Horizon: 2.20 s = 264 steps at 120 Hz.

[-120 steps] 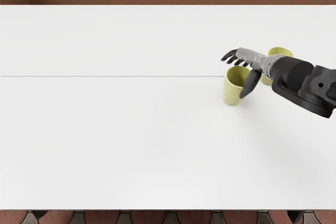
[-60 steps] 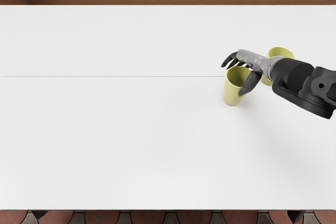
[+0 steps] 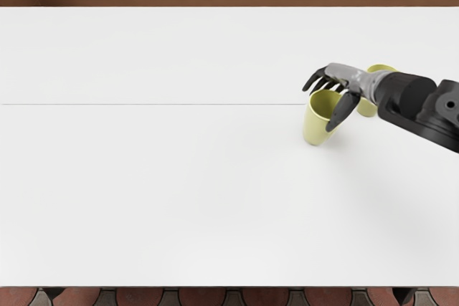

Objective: Pick up cup and place in cup with right hand

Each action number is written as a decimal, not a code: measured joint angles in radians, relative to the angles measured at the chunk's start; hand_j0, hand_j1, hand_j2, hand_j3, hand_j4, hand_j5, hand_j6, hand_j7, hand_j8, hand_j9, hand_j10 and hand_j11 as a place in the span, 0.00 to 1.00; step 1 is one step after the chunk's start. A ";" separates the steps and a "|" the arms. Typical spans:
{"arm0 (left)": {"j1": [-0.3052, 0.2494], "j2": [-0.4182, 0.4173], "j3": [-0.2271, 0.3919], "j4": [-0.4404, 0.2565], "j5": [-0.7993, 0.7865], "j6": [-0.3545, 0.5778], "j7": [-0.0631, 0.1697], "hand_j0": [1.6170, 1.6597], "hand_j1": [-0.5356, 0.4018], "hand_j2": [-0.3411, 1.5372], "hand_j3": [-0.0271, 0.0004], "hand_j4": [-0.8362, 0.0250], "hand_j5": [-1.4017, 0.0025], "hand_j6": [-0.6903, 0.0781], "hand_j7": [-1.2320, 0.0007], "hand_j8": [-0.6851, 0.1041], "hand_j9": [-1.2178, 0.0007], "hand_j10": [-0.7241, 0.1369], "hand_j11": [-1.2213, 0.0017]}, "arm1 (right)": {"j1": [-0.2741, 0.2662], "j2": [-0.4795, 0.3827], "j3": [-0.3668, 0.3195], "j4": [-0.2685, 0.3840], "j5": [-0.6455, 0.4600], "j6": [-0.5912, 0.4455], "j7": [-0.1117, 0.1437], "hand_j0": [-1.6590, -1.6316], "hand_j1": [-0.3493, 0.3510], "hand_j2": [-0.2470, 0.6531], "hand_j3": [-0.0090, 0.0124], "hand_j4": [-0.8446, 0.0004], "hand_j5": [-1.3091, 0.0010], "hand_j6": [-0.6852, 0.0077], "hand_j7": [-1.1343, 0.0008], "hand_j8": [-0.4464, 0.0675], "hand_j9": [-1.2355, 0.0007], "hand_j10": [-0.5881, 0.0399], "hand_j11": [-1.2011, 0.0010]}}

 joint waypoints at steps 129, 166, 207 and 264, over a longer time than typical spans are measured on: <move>0.000 0.000 0.000 0.000 0.001 0.000 0.000 0.96 0.94 0.18 0.98 0.97 1.00 0.90 1.00 0.87 1.00 0.84 1.00 | 0.259 -0.404 0.077 -0.010 0.359 0.213 0.000 0.05 0.62 0.45 0.42 0.48 0.57 0.35 0.50 0.15 0.54 0.32 0.52; 0.000 0.000 0.000 0.000 0.000 0.000 0.000 0.96 0.94 0.18 0.98 0.97 1.00 0.90 1.00 0.87 1.00 0.84 1.00 | 0.258 -0.376 0.065 -0.070 0.335 0.180 0.000 0.09 0.60 0.35 0.40 0.47 0.57 0.37 0.50 0.19 0.54 0.35 0.53; 0.000 0.000 0.000 0.000 0.001 0.000 0.000 0.96 0.94 0.18 0.98 0.97 1.00 0.90 1.00 0.87 1.00 0.84 1.00 | 0.238 -0.315 0.058 -0.127 0.304 0.146 0.000 0.09 0.60 0.36 0.41 0.47 0.58 0.36 0.51 0.19 0.54 0.35 0.53; 0.000 0.000 0.000 0.000 0.000 0.000 0.000 0.96 0.94 0.18 0.98 0.97 1.00 0.90 1.00 0.87 1.00 0.84 1.00 | 0.198 -0.234 0.057 -0.200 0.274 0.107 0.000 0.09 0.60 0.35 0.41 0.48 0.58 0.37 0.51 0.21 0.55 0.34 0.53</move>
